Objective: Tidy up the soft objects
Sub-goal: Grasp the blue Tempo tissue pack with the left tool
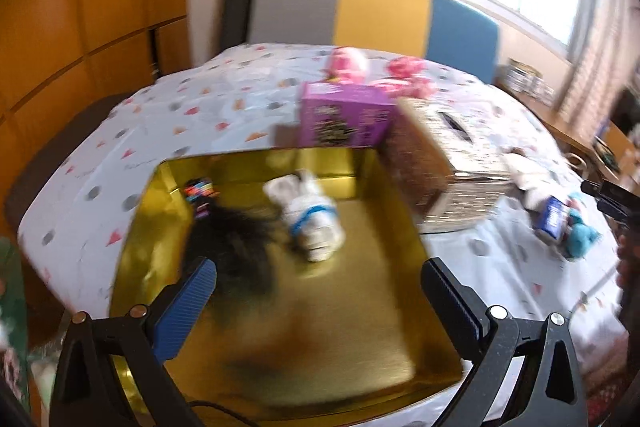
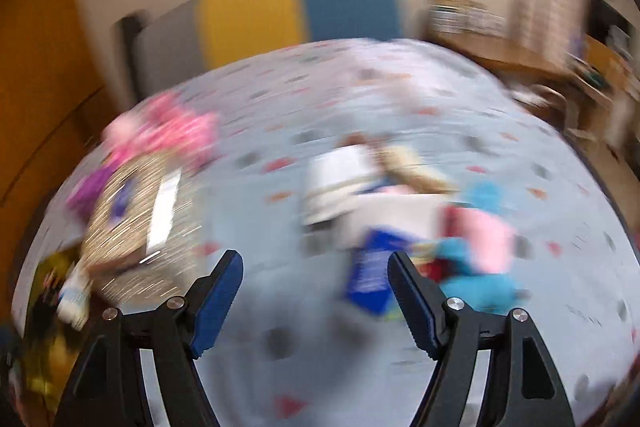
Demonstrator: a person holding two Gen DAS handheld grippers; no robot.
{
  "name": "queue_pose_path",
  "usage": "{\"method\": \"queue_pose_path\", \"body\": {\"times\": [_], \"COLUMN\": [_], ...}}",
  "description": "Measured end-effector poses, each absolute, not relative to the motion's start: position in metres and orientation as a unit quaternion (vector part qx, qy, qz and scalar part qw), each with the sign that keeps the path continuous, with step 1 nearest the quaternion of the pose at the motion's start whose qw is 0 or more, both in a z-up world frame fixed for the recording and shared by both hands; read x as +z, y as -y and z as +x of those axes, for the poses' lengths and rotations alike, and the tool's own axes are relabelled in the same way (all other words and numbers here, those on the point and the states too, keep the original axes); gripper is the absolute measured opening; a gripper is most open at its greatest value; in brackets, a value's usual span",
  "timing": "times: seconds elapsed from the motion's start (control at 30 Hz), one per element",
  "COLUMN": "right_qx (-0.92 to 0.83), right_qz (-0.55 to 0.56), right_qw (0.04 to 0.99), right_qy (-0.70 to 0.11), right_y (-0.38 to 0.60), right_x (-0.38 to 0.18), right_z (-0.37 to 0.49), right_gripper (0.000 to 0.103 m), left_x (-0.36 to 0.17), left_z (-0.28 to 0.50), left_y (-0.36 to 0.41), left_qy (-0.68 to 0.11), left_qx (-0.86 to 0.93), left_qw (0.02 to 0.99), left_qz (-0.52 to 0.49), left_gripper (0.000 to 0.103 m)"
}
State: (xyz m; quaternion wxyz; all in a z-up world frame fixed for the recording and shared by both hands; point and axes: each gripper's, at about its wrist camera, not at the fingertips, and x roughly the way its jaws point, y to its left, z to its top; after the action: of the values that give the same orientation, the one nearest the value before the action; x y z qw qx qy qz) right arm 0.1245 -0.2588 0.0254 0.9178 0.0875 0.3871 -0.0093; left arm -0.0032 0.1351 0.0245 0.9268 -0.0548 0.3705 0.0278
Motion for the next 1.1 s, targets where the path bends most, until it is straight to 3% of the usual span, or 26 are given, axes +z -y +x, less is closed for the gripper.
{"method": "queue_pose_path", "body": {"times": [0.2, 0.37, 0.63, 1.1], "right_qx": [-0.160, -0.181, -0.173, -0.145], "right_qz": [0.234, 0.325, 0.357, 0.374], "right_qw": [0.889, 0.861, 0.851, 0.848], "right_qy": [-0.358, -0.347, -0.344, -0.346], "right_y": [0.365, 0.397, 0.399, 0.398], "right_x": [0.011, 0.001, -0.003, -0.005], "right_z": [0.107, 0.094, 0.088, 0.091], "right_gripper": [0.076, 0.076, 0.076, 0.076], "left_x": [0.038, 0.042, 0.022, -0.026], "left_z": [0.019, 0.042, 0.086, 0.156], "left_y": [-0.076, -0.020, 0.077, 0.192], "left_qy": [-0.366, -0.371, -0.397, -0.434], "left_qx": [-0.052, -0.111, -0.191, -0.261], "left_qw": [0.929, 0.922, 0.894, 0.856], "left_qz": [0.000, 0.030, 0.079, 0.101], "left_gripper": [0.102, 0.098, 0.084, 0.084]}}
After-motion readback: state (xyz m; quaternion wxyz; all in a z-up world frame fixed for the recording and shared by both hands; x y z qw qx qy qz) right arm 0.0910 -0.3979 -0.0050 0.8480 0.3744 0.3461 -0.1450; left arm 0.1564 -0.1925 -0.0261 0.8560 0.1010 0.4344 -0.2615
